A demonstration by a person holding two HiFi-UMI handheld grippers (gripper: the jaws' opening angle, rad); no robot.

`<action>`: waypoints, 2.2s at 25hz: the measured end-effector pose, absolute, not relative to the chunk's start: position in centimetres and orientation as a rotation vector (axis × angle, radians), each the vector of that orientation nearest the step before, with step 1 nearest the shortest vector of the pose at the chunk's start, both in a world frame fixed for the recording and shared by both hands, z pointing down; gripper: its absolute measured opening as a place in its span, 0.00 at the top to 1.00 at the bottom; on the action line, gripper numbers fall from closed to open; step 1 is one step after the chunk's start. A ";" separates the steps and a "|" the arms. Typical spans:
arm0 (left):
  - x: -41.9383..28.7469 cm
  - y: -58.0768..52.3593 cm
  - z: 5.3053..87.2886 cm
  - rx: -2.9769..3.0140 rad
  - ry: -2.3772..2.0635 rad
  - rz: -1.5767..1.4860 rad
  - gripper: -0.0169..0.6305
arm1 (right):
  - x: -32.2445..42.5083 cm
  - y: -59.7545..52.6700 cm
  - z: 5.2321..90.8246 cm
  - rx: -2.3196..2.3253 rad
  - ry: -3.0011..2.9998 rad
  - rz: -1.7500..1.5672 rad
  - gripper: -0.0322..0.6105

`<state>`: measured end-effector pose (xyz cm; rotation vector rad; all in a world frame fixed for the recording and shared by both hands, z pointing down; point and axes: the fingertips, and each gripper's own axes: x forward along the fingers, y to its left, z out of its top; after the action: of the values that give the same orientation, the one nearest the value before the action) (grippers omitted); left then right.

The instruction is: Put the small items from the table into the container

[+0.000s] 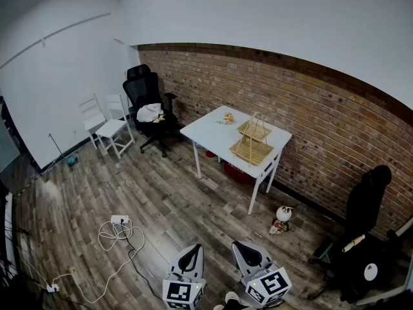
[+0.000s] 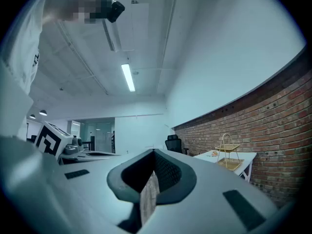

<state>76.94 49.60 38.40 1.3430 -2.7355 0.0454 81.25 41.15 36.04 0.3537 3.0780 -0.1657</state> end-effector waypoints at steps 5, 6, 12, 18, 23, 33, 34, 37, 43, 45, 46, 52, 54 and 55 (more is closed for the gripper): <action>74.3 44.5 38.8 1.358 -2.716 0.059 0.90 | 78.4 35.8 36.6 0.305 3.091 -0.187 0.92; 73.5 43.5 38.6 1.359 -2.723 0.070 0.90 | 77.7 34.6 36.6 0.291 3.089 -0.188 0.92; 68.6 38.1 37.1 1.335 -2.786 0.082 0.90 | 72.7 29.2 35.9 0.316 3.065 -0.167 0.92; 66.2 35.6 37.2 1.298 -2.805 0.080 0.90 | 69.9 26.5 36.6 0.349 3.084 -0.183 0.92; 64.5 35.0 37.6 1.260 -2.804 0.077 0.90 | 68.4 25.9 37.0 0.397 3.085 -0.199 0.92; 59.1 33.4 38.2 1.307 -2.790 0.063 0.90 | 63.0 24.5 38.0 0.372 3.089 -0.224 0.92; 58.1 33.2 38.4 1.316 -2.785 0.063 0.90 | 62.1 24.3 38.1 0.367 3.092 -0.222 0.92; 54.7 32.6 38.9 1.329 -2.768 0.050 0.90 | 58.8 23.8 38.7 0.339 3.114 -0.225 0.92; 44.4 32.6 38.7 1.376 -2.751 0.014 0.90 | 48.5 23.7 39.0 0.292 3.133 -0.203 0.92; 40.3 32.7 38.2 1.397 -2.740 0.020 0.90 | 44.6 23.9 38.9 0.271 3.142 -0.217 0.92; 38.2 32.9 37.9 1.407 -2.733 0.019 0.90 | 42.6 24.2 38.7 0.263 3.147 -0.217 0.92; 27.3 34.4 37.3 1.446 -2.721 0.034 0.90 | 32.3 25.6 38.0 0.229 3.154 -0.179 0.92; 24.8 34.8 37.4 1.468 -2.712 0.036 0.90 | 29.7 25.9 37.8 0.194 3.154 -0.169 0.92; 23.7 35.0 37.4 1.481 -2.707 0.038 0.90 | 28.6 26.0 37.8 0.178 3.155 -0.166 0.92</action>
<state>23.65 34.95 37.44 1.4815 -2.7073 0.0383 28.63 25.99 37.82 0.1775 3.1548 -0.1656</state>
